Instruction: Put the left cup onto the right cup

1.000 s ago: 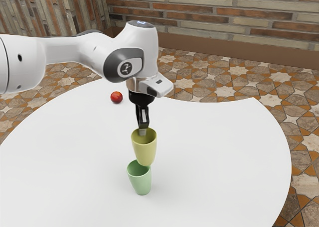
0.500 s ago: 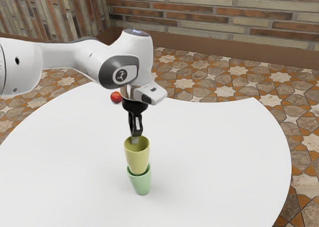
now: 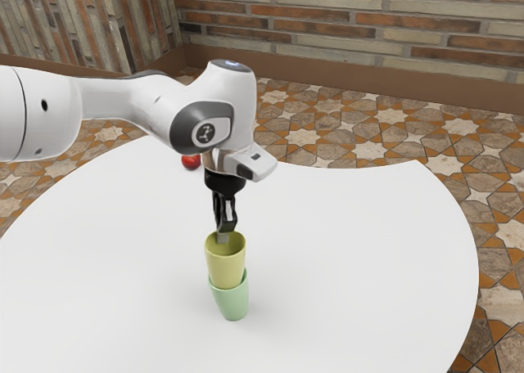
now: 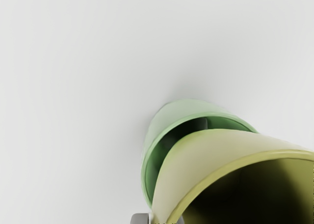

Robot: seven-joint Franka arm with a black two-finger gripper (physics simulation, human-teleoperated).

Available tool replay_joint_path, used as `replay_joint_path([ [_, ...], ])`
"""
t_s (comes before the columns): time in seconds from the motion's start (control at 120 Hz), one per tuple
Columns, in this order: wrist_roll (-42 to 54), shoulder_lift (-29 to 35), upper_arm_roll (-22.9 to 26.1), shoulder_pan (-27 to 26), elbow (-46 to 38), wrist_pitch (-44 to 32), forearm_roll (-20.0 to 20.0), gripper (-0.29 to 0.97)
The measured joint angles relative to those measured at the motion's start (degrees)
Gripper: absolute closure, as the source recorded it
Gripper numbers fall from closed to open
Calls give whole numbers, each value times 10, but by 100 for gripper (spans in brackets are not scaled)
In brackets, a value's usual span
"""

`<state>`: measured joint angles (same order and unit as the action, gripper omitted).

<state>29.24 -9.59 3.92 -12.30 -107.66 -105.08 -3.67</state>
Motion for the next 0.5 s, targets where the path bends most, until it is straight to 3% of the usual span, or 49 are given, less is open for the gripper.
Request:
replay_joint_path([
  [0.217,-1,4,0,4,3,0,4,26],
  [0.5,19,12,-36,2,109,30,-14,7],
])
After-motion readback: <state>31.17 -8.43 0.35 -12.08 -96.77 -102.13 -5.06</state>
